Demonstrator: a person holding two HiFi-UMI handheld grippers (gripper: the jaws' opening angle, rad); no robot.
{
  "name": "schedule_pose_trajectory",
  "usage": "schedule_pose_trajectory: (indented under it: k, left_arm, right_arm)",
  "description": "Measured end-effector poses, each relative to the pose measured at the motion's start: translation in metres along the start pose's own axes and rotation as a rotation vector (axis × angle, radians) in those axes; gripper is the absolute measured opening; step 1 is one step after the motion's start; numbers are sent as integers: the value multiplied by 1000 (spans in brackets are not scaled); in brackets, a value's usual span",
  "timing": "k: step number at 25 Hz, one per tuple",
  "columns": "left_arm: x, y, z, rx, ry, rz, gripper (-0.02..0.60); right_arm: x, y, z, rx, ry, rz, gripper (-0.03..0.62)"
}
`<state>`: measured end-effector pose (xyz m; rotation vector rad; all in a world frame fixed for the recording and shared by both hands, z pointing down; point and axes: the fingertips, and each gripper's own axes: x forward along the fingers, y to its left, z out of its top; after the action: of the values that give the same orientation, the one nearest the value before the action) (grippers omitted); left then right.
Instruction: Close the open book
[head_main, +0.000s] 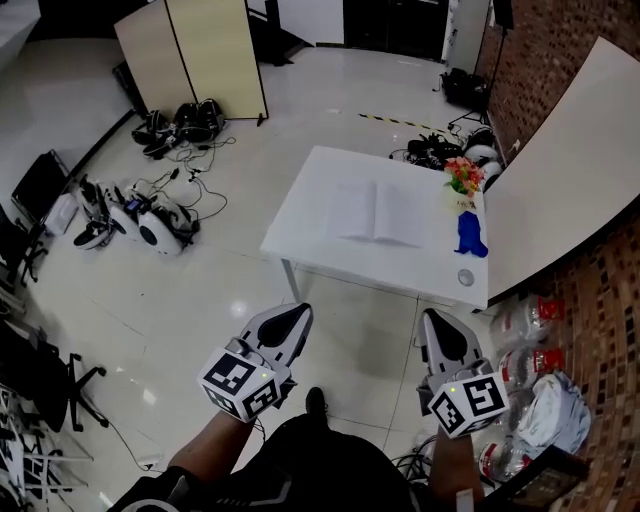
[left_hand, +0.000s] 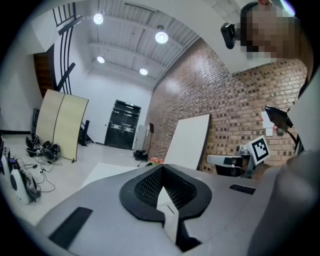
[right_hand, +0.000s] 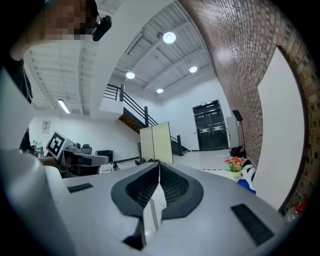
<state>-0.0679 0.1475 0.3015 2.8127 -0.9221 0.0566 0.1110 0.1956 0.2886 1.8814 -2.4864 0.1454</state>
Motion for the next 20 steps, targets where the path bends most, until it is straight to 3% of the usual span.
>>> schedule_pose_trajectory:
  k: [10,16,20]
  left_arm:
    - [53,112,23,-14,-33,-12,-6]
    - [95,143,28,-13,-38,-47,-5]
    - [130,169,26,-30,-25,-4,-5]
  right_arm:
    - [120,-13,23,-5,-24,-4,2]
    - [178,-37,28,-34,7,3,2]
    - [218,-59,26,-11,10,50,2]
